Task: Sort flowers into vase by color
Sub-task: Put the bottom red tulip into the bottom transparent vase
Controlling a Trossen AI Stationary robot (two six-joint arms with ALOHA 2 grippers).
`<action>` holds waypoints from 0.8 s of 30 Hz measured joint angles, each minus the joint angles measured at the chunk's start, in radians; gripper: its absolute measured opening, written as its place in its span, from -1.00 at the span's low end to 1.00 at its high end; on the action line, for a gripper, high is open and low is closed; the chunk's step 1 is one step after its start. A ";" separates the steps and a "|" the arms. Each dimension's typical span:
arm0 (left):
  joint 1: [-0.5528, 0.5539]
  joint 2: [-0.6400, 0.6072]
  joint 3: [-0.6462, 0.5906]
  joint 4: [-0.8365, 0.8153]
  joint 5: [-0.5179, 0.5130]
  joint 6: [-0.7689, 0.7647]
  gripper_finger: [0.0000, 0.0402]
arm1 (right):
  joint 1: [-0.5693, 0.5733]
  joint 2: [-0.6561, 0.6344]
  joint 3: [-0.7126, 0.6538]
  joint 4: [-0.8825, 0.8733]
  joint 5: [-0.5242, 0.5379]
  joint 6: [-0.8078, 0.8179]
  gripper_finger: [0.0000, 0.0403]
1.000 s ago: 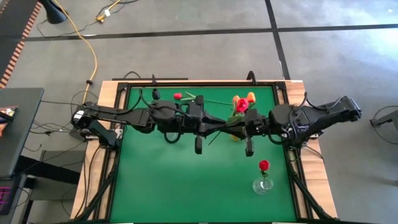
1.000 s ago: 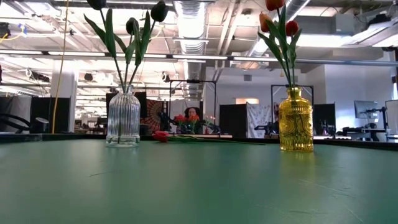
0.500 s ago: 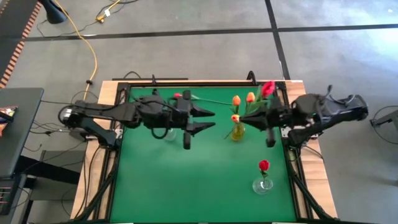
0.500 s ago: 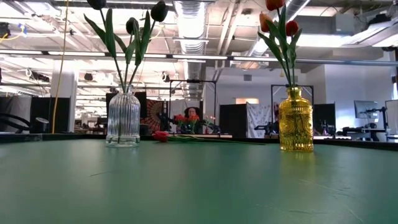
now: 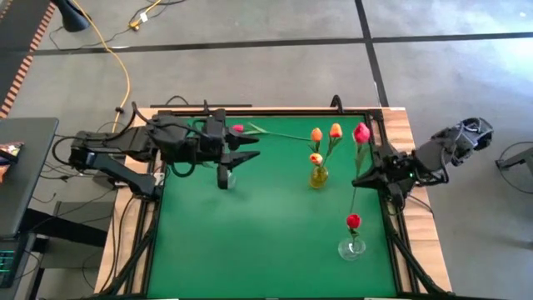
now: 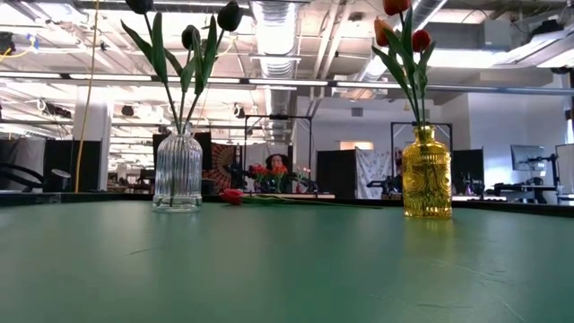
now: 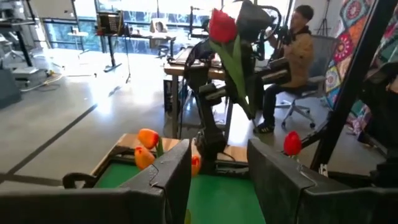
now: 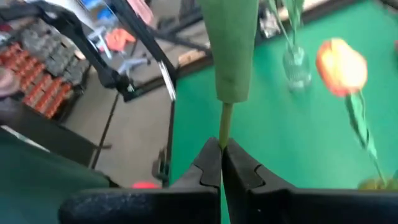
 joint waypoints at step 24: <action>0.000 0.011 0.000 -0.028 -0.129 0.001 -0.28 | 0.951 0.115 -0.234 -0.215 0.913 0.750 -0.89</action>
